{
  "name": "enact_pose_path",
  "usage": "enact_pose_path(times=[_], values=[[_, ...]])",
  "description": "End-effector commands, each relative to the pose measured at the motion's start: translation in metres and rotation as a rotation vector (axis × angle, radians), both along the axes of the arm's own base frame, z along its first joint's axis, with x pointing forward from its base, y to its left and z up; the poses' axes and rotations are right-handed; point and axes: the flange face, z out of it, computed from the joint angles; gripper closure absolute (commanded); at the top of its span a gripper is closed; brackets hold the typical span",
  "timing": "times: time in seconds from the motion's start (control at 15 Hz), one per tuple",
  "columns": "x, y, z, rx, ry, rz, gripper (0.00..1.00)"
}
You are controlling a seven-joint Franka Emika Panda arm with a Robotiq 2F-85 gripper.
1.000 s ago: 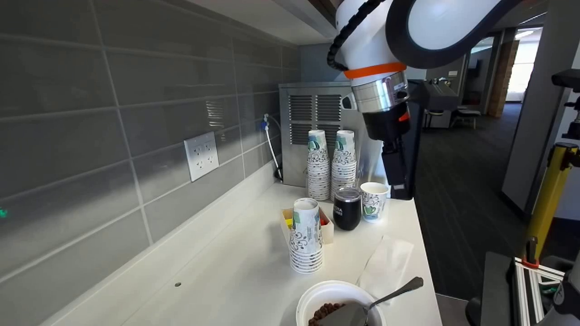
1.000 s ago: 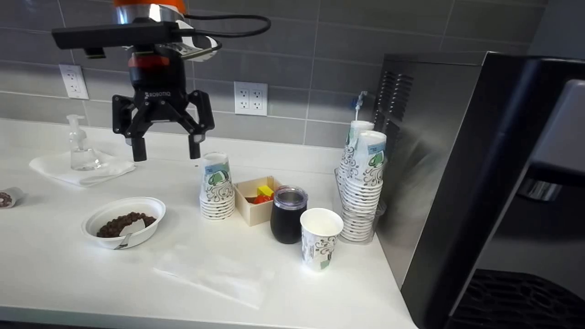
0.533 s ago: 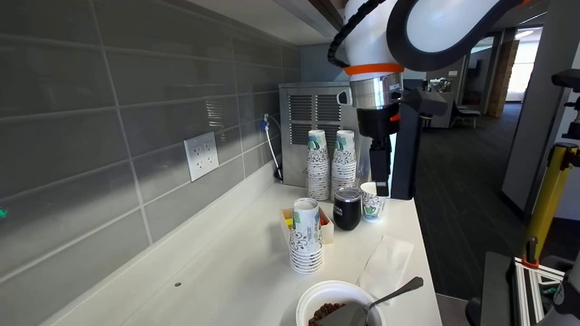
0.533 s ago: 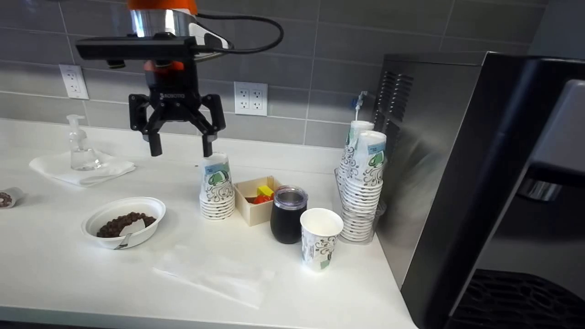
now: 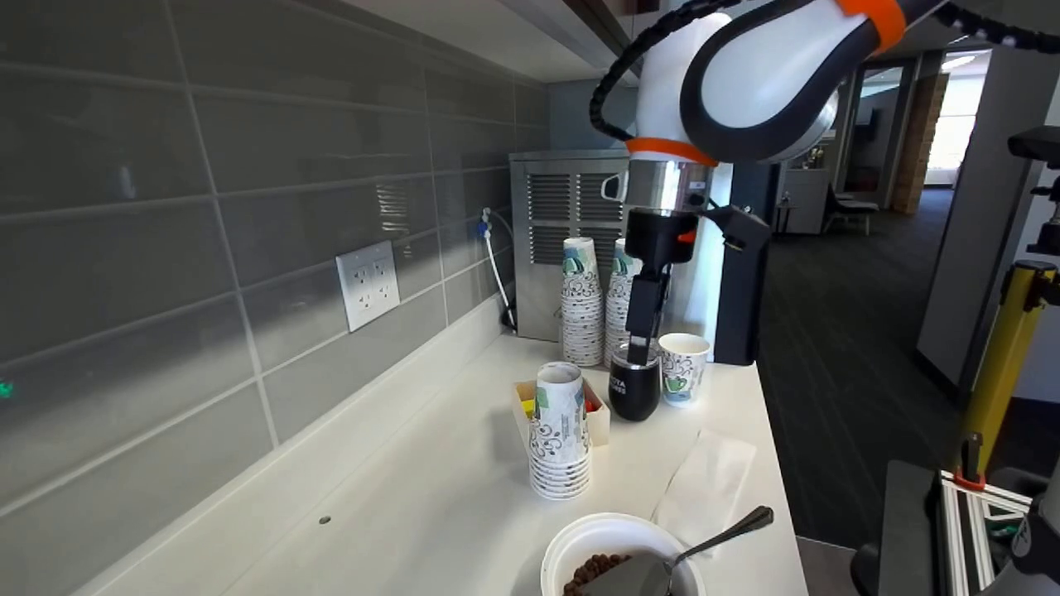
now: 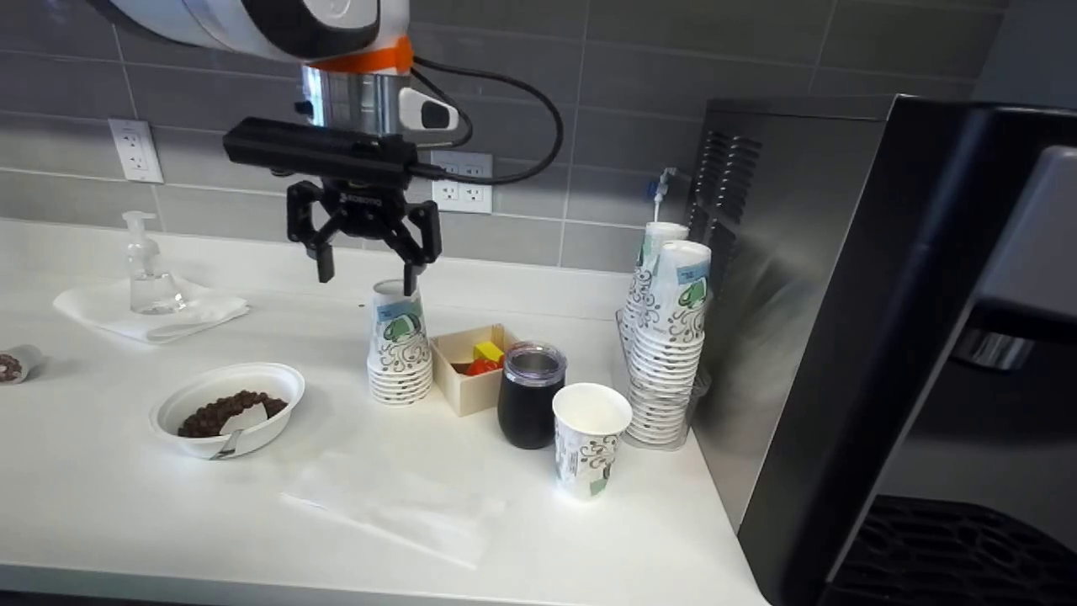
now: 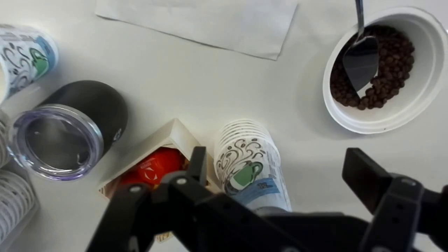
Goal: Stack up the cups
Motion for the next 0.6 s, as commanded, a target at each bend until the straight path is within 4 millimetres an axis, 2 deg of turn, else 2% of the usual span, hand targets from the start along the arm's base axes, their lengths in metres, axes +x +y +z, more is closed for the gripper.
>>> enact_pose_path(times=[0.0,0.2,0.53], values=[[0.023,0.009,-0.019,0.073,-0.027,0.023,0.0],[0.036,0.013,-0.028,0.084,-0.053,-0.002,0.0],[0.057,0.01,-0.026,0.083,-0.108,-0.058,0.0]])
